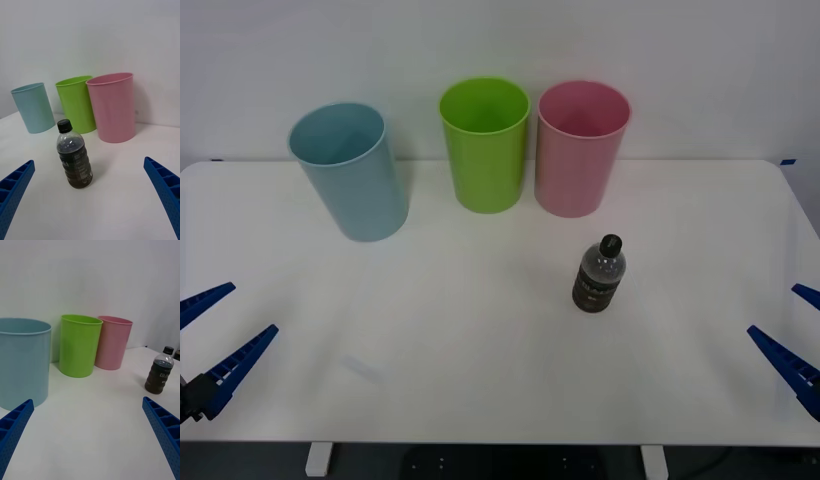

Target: Grasp the object on the table and drop it into the matching bin: aluminum can to the light blue bin, PET bottle to the pink bin.

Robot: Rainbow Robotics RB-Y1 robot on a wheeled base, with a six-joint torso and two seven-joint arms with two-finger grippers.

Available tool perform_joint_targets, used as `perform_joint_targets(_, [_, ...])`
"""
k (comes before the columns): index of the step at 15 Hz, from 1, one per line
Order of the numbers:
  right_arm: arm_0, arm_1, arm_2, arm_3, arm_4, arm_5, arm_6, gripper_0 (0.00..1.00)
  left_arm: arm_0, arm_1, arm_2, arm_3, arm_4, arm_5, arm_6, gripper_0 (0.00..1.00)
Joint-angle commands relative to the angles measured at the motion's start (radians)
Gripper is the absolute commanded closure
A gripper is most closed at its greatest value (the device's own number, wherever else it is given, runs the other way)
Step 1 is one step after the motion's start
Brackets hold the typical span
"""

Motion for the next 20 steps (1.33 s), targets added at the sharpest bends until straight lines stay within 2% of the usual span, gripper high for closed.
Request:
perform_joint_targets(1, [0.001,-0.012,0.012,-0.003,0.000,0.001,0.005,0.00,0.000,0.000,0.000,0.000,0.000,0.000,0.000,0.00])
perform_joint_targets(8, [-0.016,-0.022,0.073,0.014,0.039,0.004,0.065,0.00,0.000,0.000,0.000,0.000,0.000,0.000,0.000,0.00])
perform_joint_targets(12, [-0.115,-0.021,0.098,0.135,0.092,-0.034,0.220,0.00,0.000,0.000,0.000,0.000,0.000,0.000,0.000,0.00])
perform_joint_targets(20, [-0.259,-0.021,0.138,0.311,0.183,-0.068,0.266,0.00,0.000,0.000,0.000,0.000,0.000,0.000,0.000,0.00])
